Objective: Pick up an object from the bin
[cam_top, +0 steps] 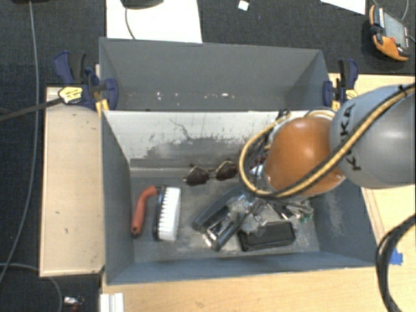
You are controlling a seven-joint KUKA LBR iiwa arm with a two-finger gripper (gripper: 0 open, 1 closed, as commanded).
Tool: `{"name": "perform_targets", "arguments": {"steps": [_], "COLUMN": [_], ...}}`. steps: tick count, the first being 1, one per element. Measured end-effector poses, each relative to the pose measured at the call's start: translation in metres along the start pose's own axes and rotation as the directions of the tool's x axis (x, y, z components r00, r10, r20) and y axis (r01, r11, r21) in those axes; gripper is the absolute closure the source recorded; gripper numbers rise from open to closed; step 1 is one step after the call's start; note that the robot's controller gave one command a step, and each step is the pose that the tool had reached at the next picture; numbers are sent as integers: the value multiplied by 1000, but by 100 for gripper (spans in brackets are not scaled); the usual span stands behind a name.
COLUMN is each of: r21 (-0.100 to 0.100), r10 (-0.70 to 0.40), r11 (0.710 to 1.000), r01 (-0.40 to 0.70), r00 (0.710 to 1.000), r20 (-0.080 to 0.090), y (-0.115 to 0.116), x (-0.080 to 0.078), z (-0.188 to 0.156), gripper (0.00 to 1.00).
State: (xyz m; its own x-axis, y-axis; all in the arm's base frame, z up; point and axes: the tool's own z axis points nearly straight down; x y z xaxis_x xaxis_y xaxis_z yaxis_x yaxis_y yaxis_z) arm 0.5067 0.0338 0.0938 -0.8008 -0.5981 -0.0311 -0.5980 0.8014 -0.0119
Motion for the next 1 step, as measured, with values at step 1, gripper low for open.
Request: {"name": "perform_targets", "arguments": {"steps": [1], "r21": [18], "r10": [275], "r11": [961], "r01": [-276], "r00": [961], "r20": [32], "y": [42], "x": [-24], "z": [14], "gripper": [100]}}
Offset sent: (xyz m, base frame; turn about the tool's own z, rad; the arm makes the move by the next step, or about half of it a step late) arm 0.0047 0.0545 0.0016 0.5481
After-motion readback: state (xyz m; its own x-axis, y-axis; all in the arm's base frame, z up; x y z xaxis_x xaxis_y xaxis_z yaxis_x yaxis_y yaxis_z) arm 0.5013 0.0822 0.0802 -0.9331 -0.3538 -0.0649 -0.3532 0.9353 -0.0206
